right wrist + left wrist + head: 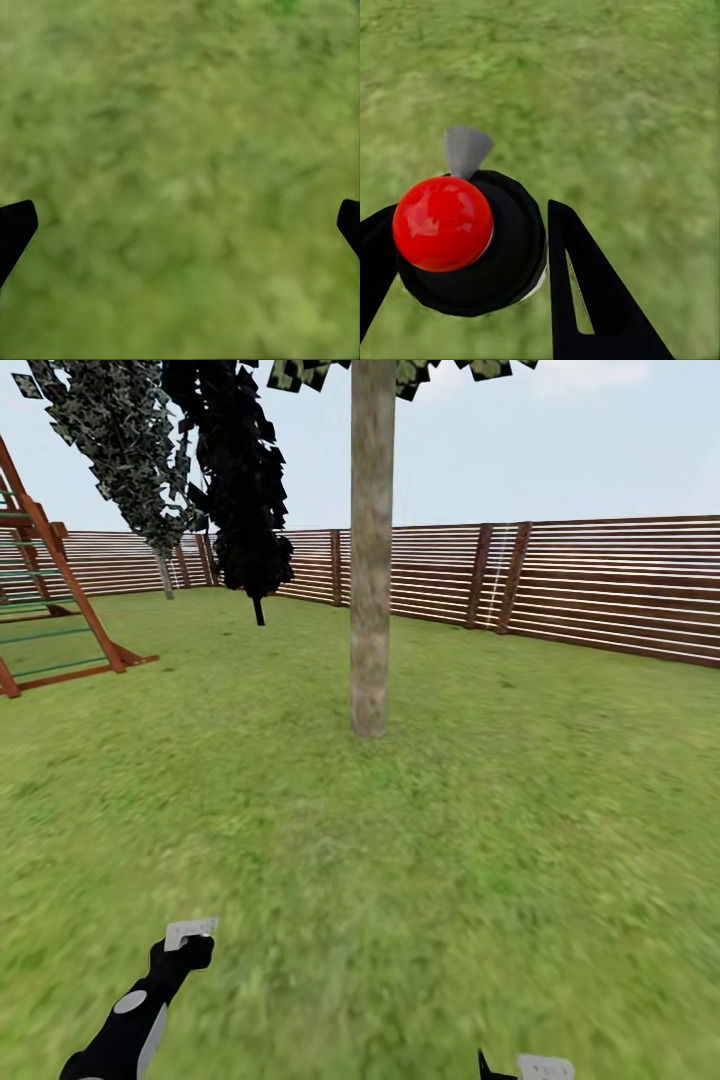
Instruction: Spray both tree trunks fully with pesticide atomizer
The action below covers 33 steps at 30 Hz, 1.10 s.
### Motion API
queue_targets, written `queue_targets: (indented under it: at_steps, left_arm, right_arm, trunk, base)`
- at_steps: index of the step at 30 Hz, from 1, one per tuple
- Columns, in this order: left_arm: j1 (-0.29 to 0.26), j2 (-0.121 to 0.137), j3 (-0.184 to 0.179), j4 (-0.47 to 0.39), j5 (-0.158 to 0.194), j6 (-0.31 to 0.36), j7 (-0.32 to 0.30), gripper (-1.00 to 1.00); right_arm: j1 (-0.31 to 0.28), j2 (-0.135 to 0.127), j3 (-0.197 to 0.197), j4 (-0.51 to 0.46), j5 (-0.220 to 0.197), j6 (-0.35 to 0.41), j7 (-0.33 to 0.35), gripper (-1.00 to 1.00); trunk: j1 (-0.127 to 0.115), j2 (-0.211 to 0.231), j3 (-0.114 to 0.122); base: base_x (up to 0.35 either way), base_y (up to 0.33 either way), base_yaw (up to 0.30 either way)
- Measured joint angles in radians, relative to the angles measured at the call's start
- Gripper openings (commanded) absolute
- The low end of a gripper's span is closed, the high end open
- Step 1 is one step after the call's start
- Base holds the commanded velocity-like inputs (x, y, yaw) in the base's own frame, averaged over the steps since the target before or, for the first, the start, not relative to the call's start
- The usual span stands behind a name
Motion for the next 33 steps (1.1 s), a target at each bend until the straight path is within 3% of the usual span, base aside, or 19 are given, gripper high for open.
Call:
queue_targets:
  at_steps: [33]
  left_arm:
    - [0.0, 0.001, 0.0, 0.0, 0.0, 0.0, 0.001, -1.0]
  right_arm:
    - [0.0, 0.0, 0.001, 0.0, 0.002, 0.0, 0.003, 1.0]
  trunk:
    - [0.0, 0.0, 0.0]
  base:
    - [0.338, 0.0, 0.0]
